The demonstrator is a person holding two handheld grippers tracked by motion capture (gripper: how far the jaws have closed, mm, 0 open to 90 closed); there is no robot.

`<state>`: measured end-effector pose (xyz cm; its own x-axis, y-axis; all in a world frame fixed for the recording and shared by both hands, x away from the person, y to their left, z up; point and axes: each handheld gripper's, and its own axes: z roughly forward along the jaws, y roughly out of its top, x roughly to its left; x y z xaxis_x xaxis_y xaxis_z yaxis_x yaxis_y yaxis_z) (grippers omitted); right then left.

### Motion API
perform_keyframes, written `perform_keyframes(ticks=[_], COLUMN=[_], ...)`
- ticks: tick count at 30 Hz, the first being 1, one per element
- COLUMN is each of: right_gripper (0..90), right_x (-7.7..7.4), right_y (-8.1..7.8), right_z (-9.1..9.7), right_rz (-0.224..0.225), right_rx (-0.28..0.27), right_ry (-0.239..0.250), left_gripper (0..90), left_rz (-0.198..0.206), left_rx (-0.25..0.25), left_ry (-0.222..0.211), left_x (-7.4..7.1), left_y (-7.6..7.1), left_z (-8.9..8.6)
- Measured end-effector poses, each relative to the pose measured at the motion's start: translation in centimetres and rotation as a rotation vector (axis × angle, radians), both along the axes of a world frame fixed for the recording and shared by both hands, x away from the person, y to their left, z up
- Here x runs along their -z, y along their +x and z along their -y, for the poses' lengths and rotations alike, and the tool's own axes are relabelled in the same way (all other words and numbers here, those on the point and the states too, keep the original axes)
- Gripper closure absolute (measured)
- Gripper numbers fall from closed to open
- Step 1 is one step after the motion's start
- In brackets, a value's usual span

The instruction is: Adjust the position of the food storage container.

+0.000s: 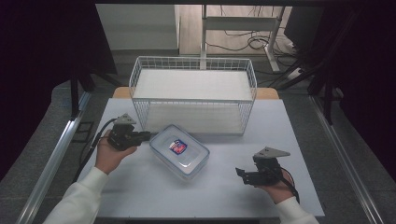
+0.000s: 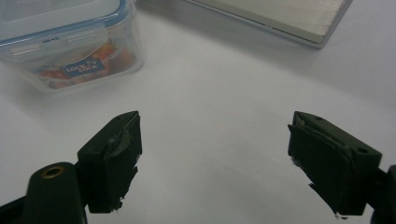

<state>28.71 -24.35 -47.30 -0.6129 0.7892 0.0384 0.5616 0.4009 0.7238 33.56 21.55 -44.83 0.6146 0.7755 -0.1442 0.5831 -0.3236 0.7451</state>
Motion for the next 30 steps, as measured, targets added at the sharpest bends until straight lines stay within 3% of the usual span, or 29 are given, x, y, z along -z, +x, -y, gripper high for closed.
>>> perform_keyframes(ticks=[4,11,19,30], right_gripper=[17.7,17.7,17.6,17.6], right_x=[0.0,0.1,0.1,0.3], right_y=[0.0,0.1,0.1,0.1], right_z=[0.0,0.1,0.1,0.0], right_rz=[0.001,0.002,0.004,-0.006], right_rx=[-0.005,-0.007,-0.012,-0.012], right_ry=[-0.002,-0.011,-0.018,-0.029], left_gripper=[89.9,89.9,90.0,90.0], left_rz=[-0.039,-0.076,-0.107,-0.099], left_rx=[-0.002,0.02,0.032,0.05], left_ry=[0.058,0.1,0.147,0.172], left_x=[0.9,1.9,2.8,2.9], left_y=[2.4,4.2,5.2,5.3], left_z=[0.4,0.7,1.4,1.4])
